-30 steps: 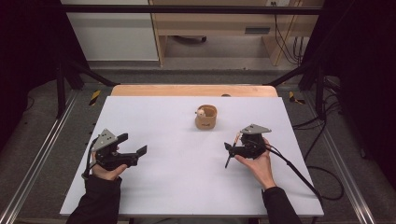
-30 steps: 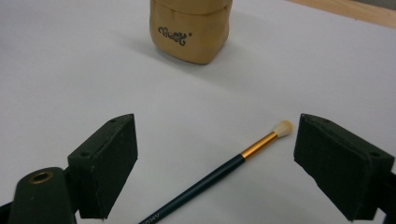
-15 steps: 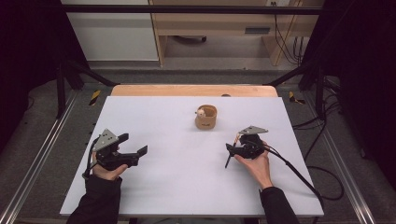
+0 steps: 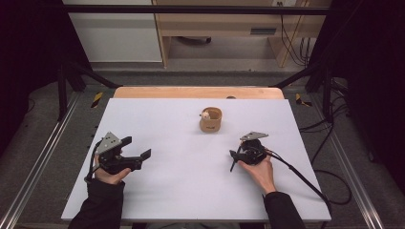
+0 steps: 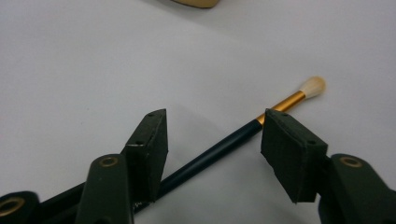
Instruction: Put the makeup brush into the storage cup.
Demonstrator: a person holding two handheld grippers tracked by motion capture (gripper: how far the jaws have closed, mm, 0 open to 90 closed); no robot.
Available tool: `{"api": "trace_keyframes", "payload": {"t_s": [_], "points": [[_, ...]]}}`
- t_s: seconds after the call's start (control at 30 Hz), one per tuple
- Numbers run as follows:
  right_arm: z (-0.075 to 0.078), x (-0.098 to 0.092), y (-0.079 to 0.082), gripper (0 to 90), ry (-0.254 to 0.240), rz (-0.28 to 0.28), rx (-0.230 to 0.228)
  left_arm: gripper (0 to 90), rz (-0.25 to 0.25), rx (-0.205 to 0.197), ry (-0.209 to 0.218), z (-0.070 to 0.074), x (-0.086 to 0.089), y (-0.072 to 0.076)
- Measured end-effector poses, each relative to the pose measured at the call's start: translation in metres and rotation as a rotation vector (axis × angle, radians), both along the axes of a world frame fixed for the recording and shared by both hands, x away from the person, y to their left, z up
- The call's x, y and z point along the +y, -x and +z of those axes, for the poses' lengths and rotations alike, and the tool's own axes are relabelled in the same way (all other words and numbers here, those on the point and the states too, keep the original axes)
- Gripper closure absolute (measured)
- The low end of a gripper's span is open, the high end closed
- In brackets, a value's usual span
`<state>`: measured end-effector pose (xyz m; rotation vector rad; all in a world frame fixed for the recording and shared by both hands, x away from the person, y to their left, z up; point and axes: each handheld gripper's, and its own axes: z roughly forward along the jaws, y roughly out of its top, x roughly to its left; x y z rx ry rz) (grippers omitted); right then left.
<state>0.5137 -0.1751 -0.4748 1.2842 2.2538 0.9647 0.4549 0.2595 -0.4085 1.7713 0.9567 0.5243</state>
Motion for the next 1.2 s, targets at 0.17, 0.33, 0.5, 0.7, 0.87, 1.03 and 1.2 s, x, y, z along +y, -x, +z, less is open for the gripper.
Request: {"api": "trace_keyframes", "payload": {"t_s": [0.17, 0.33, 0.5, 0.7, 0.87, 1.03, 1.2], "points": [[-0.004, 0.002, 0.000, 47.1, 0.025, 0.016, 0.008, 7.1, -0.002, 0.001, -0.002, 0.000, 0.000, 0.000], [-0.004, 0.003, 0.002, 53.3, 0.025, 0.025, 0.007, 7.2, -0.003, 0.003, -0.004, -0.001, -0.001, 0.000], [-0.003, 0.003, 0.002, 59.2, 0.022, 0.026, 0.011, 7.2, -0.003, 0.003, -0.005, -0.001, -0.001, 0.000], [-0.001, 0.000, 0.003, 68.5, 0.043, 0.032, 0.018, 7.3, -0.003, 0.004, -0.006, -0.001, -0.002, 0.000], [0.000, -0.002, 0.003, 75.2, 0.048, 0.030, 0.034, 7.3, -0.009, 0.002, -0.012, 0.000, -0.002, 0.000], [0.002, -0.004, 0.003, 80.9, 0.048, 0.024, 0.054, 7.4, -0.009, 0.000, -0.014, 0.000, -0.002, 0.001], [0.002, -0.008, 0.002, 83.4, 0.042, 0.029, 0.066, 7.4, -0.009, -0.003, -0.015, 0.000, -0.003, 0.001]]}}
